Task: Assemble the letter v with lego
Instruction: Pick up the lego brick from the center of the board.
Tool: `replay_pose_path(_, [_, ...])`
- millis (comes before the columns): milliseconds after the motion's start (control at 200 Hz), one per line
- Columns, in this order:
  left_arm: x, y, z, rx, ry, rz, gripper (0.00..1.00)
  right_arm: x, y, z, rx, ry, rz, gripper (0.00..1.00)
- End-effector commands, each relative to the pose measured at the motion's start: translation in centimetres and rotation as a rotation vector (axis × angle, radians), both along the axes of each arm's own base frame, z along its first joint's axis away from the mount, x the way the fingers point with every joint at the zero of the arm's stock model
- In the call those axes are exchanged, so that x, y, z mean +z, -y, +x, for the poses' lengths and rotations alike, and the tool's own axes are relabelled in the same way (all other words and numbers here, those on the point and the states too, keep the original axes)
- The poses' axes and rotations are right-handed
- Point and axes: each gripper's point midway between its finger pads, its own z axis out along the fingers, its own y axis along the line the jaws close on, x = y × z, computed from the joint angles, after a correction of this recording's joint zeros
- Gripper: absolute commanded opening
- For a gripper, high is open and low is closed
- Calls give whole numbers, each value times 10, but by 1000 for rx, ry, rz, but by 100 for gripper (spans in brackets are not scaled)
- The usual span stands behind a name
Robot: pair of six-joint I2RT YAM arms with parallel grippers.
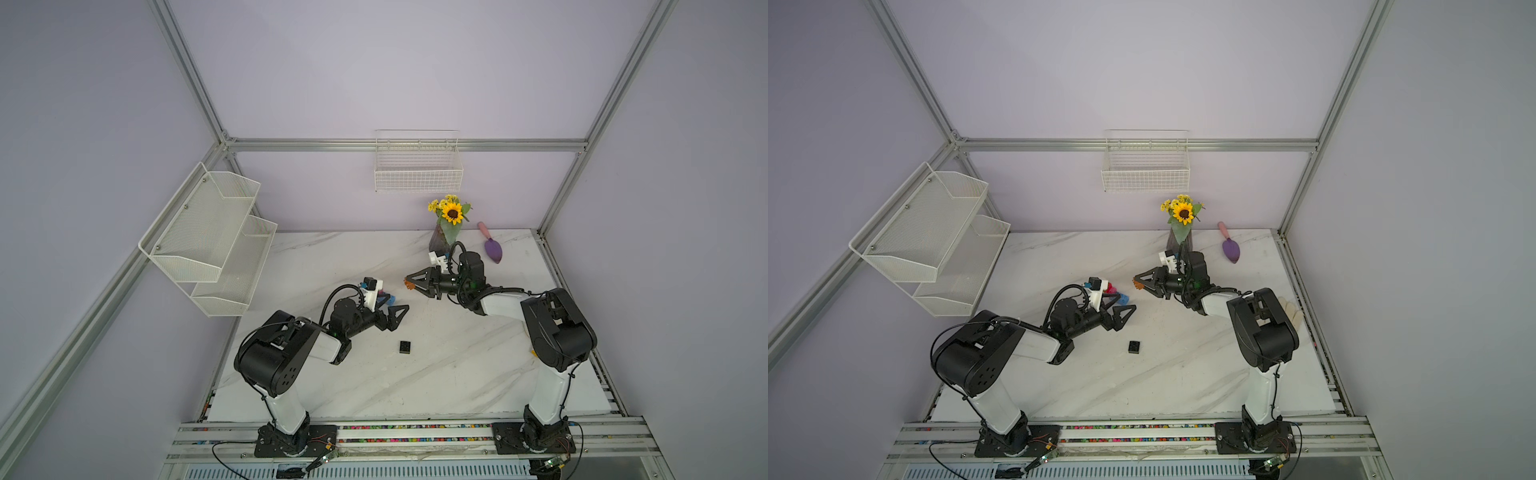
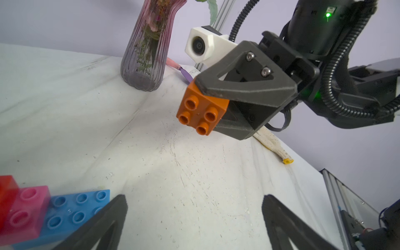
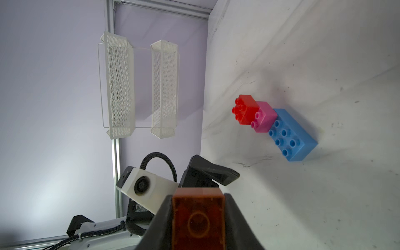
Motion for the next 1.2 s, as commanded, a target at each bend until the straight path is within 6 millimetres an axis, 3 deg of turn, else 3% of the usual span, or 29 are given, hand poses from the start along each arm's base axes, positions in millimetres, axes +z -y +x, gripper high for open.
replay_pose_path(0, [20,5,10,2,192,116,100,-7,-1,-8,35,-73,50,34])
replay_pose_path(185, [38,5,21,37,269,144,97,-9,-1,-17,64,-87,52,34])
replay_pose_path(450, [46,18,30,-12,274,162,89,0,-2,-19,80,-90,93,34])
replay_pose_path(655, [47,23,32,-28,273,177,88,4,-3,-19,89,-90,119,34])
replay_pose_path(985, [53,31,38,-48,285,197,82,-7,-9,-23,116,-121,129,34])
replay_pose_path(1195, [49,35,38,-65,275,210,74,-4,-9,-21,116,-116,142,34])
